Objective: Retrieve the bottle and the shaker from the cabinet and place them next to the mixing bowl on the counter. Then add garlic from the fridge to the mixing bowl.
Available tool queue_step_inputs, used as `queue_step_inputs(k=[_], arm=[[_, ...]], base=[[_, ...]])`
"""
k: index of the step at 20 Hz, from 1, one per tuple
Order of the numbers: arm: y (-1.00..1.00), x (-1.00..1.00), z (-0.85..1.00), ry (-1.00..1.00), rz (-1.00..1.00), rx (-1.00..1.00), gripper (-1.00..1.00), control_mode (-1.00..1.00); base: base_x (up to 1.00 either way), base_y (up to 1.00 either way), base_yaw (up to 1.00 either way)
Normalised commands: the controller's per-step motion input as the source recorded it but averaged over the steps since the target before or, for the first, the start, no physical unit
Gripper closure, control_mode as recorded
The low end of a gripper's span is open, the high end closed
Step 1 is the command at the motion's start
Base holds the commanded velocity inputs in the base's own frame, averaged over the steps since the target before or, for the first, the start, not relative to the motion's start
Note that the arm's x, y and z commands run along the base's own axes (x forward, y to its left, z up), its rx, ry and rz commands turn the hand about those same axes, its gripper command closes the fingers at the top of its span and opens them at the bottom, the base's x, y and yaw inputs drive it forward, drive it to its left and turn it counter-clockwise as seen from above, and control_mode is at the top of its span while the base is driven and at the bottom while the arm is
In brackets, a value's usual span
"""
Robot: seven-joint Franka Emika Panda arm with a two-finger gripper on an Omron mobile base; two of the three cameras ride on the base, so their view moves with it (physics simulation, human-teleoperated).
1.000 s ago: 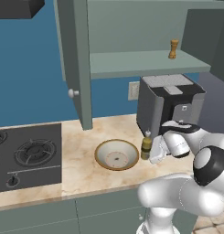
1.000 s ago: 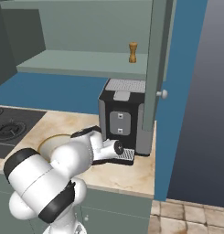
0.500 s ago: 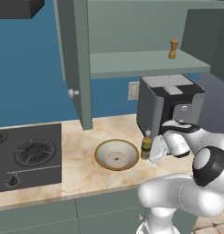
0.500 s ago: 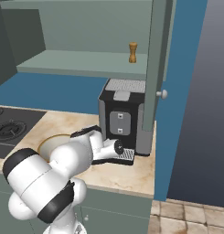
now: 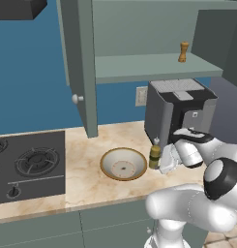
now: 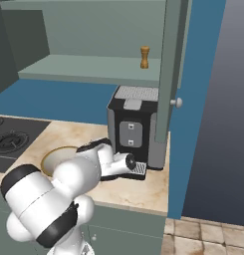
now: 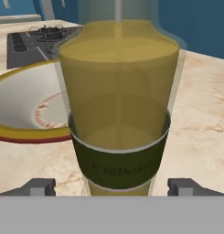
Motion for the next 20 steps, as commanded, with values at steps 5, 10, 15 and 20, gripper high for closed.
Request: queue_step_inputs(k=[5, 10, 15, 20], arm=[[-0.15, -0.42, 0.00, 0.00, -0.07, 0.01, -1.00, -1.00], [-0.26, -0.18, 0.08, 0.00, -0.18, 0.03, -1.00, -1.00], [0.00, -0.52, 0.73, 0.00, -0.15, 0.04, -1.00, -1.00], [0.00, -0.69, 1.00, 0.01, -0.08, 0.00, -1.00, -1.00]], base=[[0.00, 0.00, 0.00], [0.00, 0.00, 0.00], [0.00, 0.00, 0.00], [0.00, 0.00, 0.00]])
